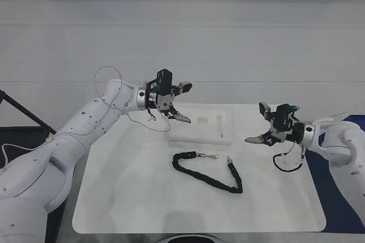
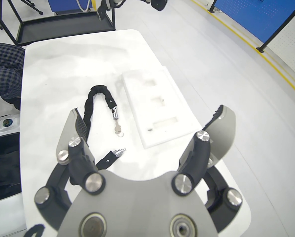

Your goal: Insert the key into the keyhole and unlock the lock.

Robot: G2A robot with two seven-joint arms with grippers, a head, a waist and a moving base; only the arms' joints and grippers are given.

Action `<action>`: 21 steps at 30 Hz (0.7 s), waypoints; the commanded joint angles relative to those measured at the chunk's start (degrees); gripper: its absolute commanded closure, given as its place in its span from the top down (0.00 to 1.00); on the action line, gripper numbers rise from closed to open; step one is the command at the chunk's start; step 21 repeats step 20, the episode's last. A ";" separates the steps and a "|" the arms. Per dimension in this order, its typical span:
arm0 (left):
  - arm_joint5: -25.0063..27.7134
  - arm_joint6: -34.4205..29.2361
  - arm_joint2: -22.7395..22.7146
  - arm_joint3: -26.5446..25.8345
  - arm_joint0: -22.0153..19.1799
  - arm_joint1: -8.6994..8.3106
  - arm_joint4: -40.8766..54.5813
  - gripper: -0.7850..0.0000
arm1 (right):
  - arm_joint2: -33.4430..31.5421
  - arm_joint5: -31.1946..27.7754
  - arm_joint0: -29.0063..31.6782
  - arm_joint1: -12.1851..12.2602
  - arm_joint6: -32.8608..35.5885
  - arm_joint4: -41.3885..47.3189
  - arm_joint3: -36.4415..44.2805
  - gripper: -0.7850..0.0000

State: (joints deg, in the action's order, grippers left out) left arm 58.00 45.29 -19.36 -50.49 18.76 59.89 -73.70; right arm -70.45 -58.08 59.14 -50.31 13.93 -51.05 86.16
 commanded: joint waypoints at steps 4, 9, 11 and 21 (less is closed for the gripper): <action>0.00 0.94 2.61 1.78 -1.87 -0.77 5.95 1.00 | 2.90 0.08 -8.00 -0.03 2.19 3.53 -5.98 1.00; 0.00 0.95 5.39 1.22 -2.64 -1.41 9.93 1.00 | 5.15 0.08 -12.34 0.21 3.88 6.22 -9.38 1.00; 0.00 0.87 5.87 0.95 -2.88 -1.58 10.28 1.00 | 5.28 0.08 -12.51 0.23 3.98 6.42 -9.74 1.00; 0.00 0.87 5.87 0.95 -2.88 -1.58 10.28 1.00 | 5.28 0.08 -12.51 0.23 3.98 6.42 -9.73 1.00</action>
